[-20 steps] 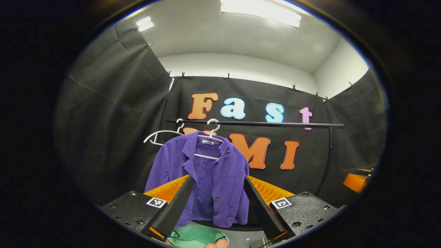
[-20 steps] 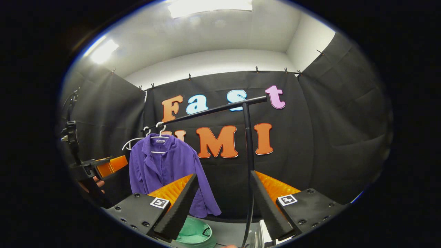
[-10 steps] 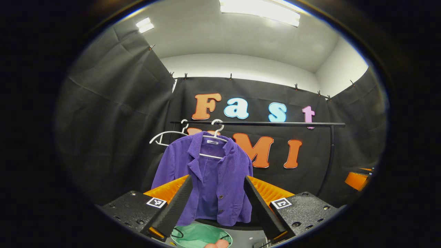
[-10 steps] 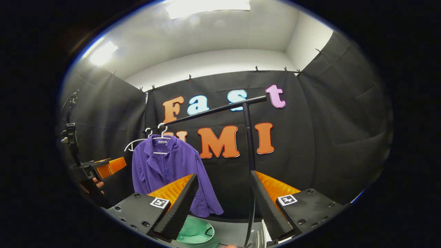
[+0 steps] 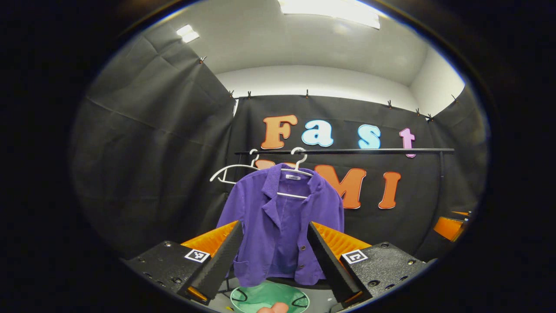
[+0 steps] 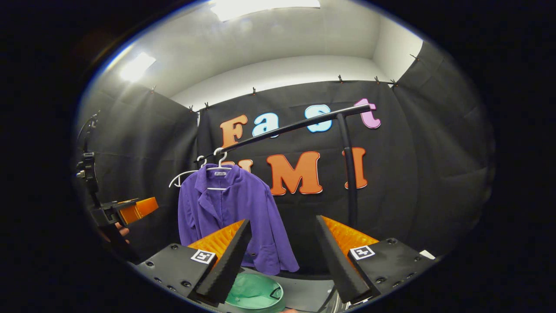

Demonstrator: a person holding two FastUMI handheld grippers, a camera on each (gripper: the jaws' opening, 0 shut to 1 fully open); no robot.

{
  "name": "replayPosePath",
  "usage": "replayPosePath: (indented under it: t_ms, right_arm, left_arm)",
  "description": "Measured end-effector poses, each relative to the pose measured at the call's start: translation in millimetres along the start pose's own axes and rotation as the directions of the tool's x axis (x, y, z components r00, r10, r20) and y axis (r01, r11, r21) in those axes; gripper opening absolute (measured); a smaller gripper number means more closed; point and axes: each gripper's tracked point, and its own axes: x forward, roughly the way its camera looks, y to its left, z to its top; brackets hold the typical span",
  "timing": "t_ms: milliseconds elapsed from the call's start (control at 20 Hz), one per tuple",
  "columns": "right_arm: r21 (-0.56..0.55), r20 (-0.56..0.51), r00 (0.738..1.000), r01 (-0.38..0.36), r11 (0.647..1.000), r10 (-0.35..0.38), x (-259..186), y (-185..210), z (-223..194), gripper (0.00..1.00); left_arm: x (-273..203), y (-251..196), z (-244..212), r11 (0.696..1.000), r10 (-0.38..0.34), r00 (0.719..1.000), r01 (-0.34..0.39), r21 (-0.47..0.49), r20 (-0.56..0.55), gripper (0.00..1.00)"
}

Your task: Grasp the clothes on the hanger with both hands and then place them into the laundry hamper below.

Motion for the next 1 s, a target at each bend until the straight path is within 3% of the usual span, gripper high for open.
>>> replayPosePath:
  t_ms: [200, 300, 350, 550, 600, 650, 700, 800, 1000]
  right_arm:
    - [-0.036, -0.005, 0.999, -0.042, 0.998, 0.042, 76.6, 58.9, -17.5, 0.97]
    - [-0.047, -0.011, 0.998, -0.056, 0.997, 0.056, 119.9, 93.2, -29.0, 0.97]
    - [-0.048, -0.007, 0.998, -0.058, 0.997, 0.058, 139.5, 107.7, -34.5, 0.97]
    - [-0.077, -0.019, 0.998, -0.06, 0.995, 0.059, 218.4, 163.9, -70.5, 0.97]
    - [-0.086, -0.023, 0.998, -0.053, 0.995, 0.051, 236.6, 172.8, -79.8, 0.89]
    - [-0.097, -0.026, 0.999, -0.045, 0.994, 0.042, 254.3, 180.8, -89.1, 0.93]
    - [-0.112, -0.022, 0.999, -0.029, 0.993, 0.027, 271.4, 185.1, -96.2, 0.94]
    - [-0.153, -0.027, 1.0, 0.007, 0.988, -0.011, 298.3, 184.3, -110.1, 0.94]
    - [-0.179, -0.05, 0.997, 0.048, 0.983, -0.058, 336.6, 174.0, -133.2, 0.94]
  left_arm:
    - [55.8, 37.6, -10.1, 1.0, -0.005, 1.0, 0.005, 0.016, 0.005, 0.95]
    - [83.4, 54.5, -17.4, 1.0, -0.02, 1.0, 0.02, 0.018, -0.001, 0.92]
    - [98.2, 62.6, -22.0, 0.999, -0.031, 1.0, 0.031, 0.017, 0.0, 0.95]
    - [149.2, 87.2, -45.1, 0.995, -0.095, 0.995, 0.095, 0.007, -0.022, 0.92]
    - [157.4, 91.3, -51.0, 0.994, -0.11, 0.993, 0.11, 0.003, -0.032, 0.92]
    - [163.9, 96.1, -56.5, 0.992, -0.122, 0.992, 0.123, 0.001, -0.042, 0.95]
    - [169.8, 99.9, -60.4, 0.991, -0.133, 0.99, 0.133, -0.001, -0.047, 0.92]
    - [180.2, 105.9, -68.4, 0.989, -0.145, 0.988, 0.145, -0.008, -0.05, 0.95]
    - [189.2, 116.2, -79.8, 0.994, -0.11, 0.992, 0.108, -0.025, -0.064, 0.92]
